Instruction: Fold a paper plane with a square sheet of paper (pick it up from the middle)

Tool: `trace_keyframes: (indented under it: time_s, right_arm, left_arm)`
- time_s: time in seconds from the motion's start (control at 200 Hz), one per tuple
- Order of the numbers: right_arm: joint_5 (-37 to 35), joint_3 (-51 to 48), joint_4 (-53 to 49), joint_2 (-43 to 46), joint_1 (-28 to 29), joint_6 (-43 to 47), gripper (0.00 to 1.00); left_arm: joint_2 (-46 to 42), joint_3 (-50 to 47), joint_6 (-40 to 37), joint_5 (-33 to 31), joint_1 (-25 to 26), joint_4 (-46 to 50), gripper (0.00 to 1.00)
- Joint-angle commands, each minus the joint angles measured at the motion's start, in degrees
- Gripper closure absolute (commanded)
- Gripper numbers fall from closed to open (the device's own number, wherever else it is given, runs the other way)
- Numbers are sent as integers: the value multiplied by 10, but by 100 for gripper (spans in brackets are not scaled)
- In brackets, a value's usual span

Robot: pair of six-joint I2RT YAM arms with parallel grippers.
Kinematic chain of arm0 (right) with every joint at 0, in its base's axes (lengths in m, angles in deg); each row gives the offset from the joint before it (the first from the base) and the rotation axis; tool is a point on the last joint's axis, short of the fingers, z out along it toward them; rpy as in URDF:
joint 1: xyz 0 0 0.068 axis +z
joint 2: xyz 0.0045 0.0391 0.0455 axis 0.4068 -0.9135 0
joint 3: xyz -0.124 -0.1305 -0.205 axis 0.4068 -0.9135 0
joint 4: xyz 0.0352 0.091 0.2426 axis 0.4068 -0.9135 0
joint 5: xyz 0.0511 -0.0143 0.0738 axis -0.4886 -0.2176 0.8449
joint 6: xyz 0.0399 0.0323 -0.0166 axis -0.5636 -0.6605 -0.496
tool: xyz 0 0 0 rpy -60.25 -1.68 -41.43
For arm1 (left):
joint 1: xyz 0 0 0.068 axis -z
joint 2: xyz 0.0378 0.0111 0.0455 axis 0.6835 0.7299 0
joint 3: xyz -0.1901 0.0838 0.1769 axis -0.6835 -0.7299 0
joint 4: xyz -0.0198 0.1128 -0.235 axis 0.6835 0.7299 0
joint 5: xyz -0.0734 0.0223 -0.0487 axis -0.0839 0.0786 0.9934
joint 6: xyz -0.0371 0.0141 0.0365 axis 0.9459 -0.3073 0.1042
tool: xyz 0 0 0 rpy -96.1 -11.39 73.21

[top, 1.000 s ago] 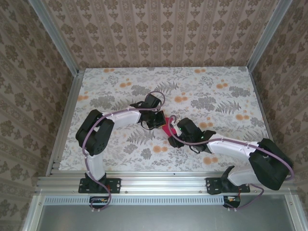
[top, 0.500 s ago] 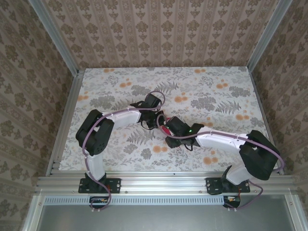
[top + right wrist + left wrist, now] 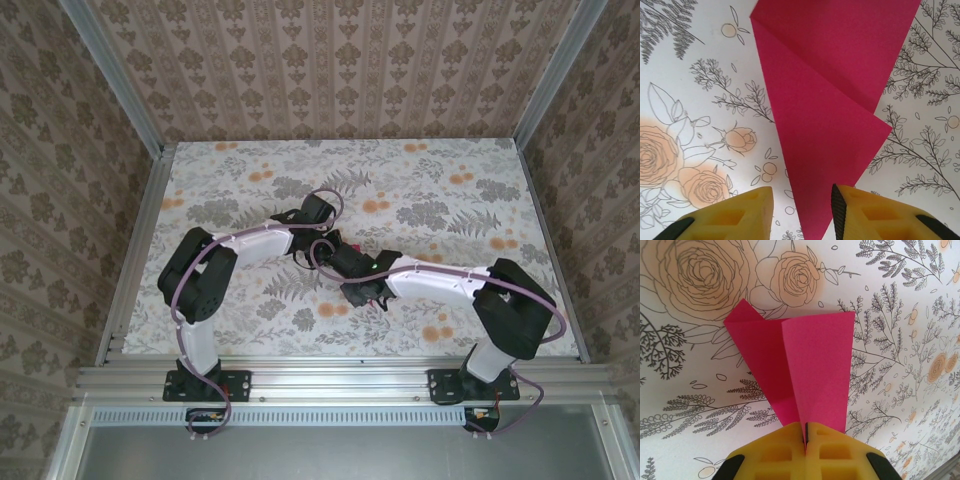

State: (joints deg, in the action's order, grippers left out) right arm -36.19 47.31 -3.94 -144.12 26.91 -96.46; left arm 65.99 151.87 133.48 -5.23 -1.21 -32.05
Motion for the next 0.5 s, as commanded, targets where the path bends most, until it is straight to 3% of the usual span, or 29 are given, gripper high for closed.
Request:
trace_keyframes:
  time_s: [0.0,0.235,0.495]
  right_arm:
    - [-27,12,-29,-15,4,-6,64]
    - [-39,8,-10,-21,5,-5,70]
    - [-46,6,-6,-26,6,-9,83]
  left_arm:
    - [15,15,-8,9,-3,7,100]
    - [16,16,-9,12,-3,6,100]
    - [15,16,-10,12,-3,6,100]
